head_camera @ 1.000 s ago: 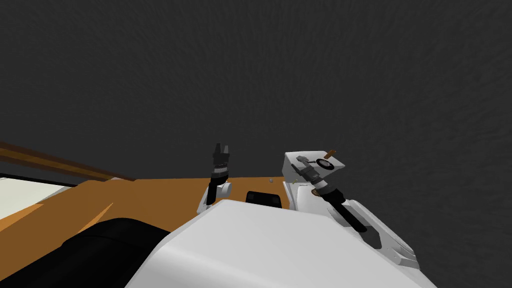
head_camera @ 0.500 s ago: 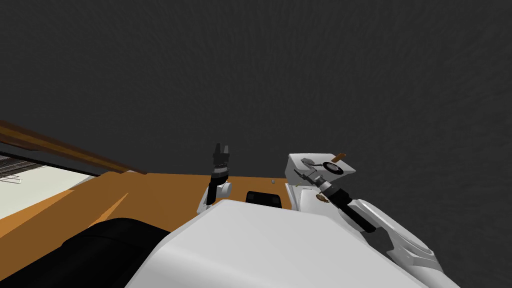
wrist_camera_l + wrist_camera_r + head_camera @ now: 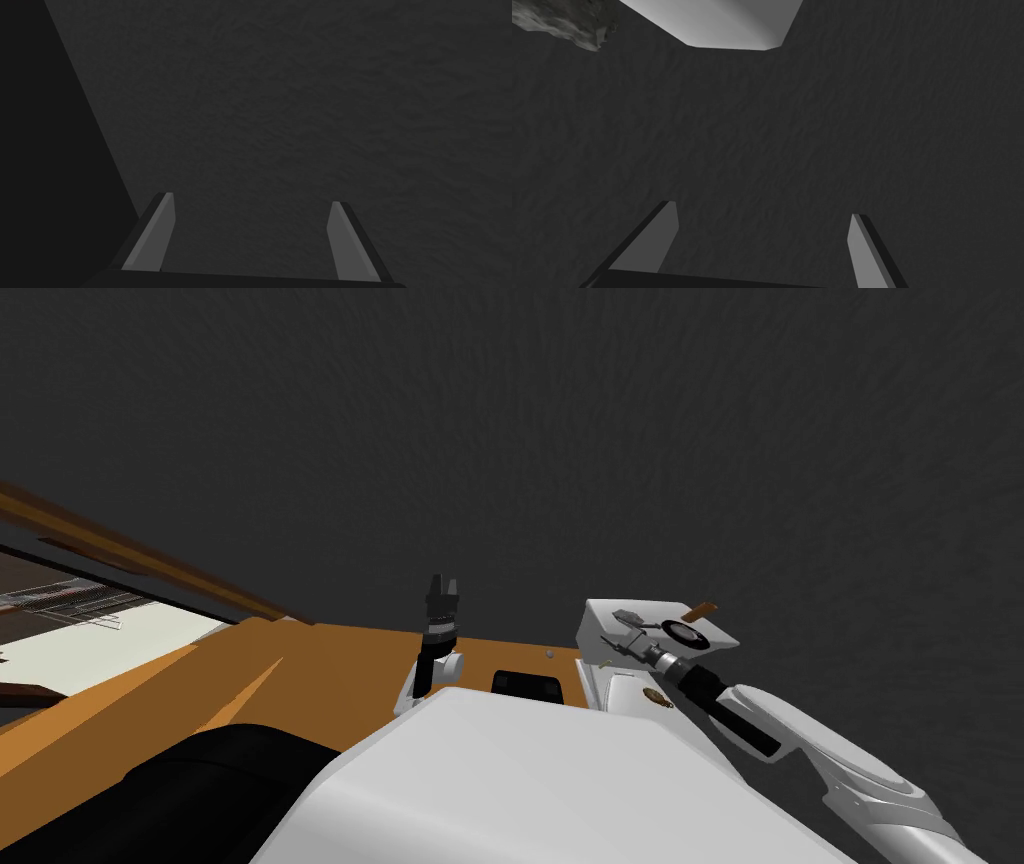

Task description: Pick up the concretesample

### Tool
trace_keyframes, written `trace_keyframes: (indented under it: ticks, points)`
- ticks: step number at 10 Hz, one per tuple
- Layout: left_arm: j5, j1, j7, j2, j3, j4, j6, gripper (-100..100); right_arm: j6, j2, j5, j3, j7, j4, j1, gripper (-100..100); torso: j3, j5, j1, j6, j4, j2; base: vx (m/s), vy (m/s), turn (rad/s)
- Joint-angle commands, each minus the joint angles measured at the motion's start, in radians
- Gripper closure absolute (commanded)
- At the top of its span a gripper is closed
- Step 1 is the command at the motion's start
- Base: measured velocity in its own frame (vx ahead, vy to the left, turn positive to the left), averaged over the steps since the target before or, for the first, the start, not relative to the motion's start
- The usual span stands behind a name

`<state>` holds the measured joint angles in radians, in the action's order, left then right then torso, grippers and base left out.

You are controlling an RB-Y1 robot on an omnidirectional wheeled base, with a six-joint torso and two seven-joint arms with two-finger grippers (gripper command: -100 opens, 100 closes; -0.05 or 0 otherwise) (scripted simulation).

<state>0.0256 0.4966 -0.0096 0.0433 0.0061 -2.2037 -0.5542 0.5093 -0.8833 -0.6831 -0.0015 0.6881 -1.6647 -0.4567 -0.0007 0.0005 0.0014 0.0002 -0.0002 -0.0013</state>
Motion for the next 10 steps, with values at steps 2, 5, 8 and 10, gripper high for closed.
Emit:
trace_keyframes:
  ticks: [2,5,8,10]
  points:
    - [0.000,0.000,0.000,0.000,0.000,0.000,0.000,0,0.000,-0.061,-0.044,0.001,0.043,0.058,0.008,-100,0.000,0.000,0.000,0.001,0.000,0.001,0.015,0.016,0.070]
    - [0.000,0.000,0.000,0.000,0.000,0.000,0.000,0,-0.008,-0.163,-0.120,0.002,0.103,0.140,0.017,-100,0.000,0.000,0.000,0.000,0.000,0.000,0.024,0.019,0.119]
    - [0.000,0.000,0.000,0.000,0.000,0.000,0.000,0,-0.014,-0.249,-0.183,0.003,0.154,0.206,0.025,-100,0.000,0.000,-0.001,0.000,0.000,0.000,0.023,0.010,0.098]
    - [0.000,0.000,0.000,0.000,0.000,0.000,0.000,0,-0.017,-0.296,-0.216,0.004,0.180,0.239,0.028,-100,0.000,0.000,0.000,0.000,0.000,0.000,0.014,0.018,0.081]
